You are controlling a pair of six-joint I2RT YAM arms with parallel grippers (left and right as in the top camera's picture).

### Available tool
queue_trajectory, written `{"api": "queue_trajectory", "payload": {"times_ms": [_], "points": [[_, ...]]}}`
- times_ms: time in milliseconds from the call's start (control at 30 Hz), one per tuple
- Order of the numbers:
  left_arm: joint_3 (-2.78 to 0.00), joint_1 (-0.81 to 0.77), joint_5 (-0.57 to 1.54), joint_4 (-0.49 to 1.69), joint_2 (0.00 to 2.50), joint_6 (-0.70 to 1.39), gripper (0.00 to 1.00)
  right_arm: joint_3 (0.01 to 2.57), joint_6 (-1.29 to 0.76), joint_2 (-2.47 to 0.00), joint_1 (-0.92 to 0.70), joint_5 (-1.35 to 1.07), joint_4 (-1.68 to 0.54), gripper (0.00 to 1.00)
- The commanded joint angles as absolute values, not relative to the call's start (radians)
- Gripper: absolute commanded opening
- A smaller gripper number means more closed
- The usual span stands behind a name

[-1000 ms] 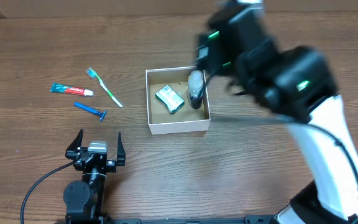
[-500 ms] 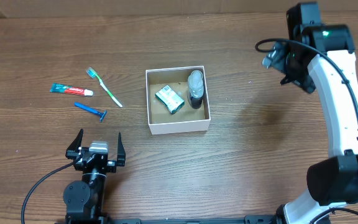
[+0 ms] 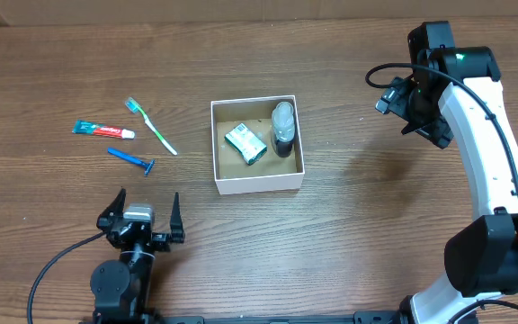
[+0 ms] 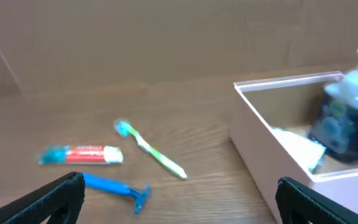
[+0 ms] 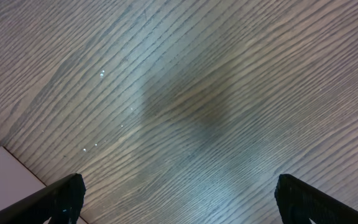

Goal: Pack container
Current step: 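Open the right gripper and lift it back to the right, then move the left gripper down onto the blue razor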

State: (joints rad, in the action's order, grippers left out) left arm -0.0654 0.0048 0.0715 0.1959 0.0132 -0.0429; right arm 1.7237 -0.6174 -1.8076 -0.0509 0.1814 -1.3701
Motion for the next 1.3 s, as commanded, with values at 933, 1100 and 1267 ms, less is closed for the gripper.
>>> {"api": "queue_trajectory", "payload": {"times_ms": [933, 1100, 1267], "points": [[-1.141, 0.04, 0.299, 0.926, 1.393, 0.194, 1.0, 1.721, -0.622, -1.796, -0.046, 0.178, -1.365, 1.0], [-1.226, 0.224, 0.17, 0.945, 1.397, 0.453, 1.0, 1.721, -0.622, -1.796, -0.046, 0.178, -1.365, 1.0], [-1.248, 0.307, 0.043, 0.913, 1.468, 0.546, 1.0, 1.721, -0.622, -1.796, -0.046, 0.178, -1.365, 1.0]]}}
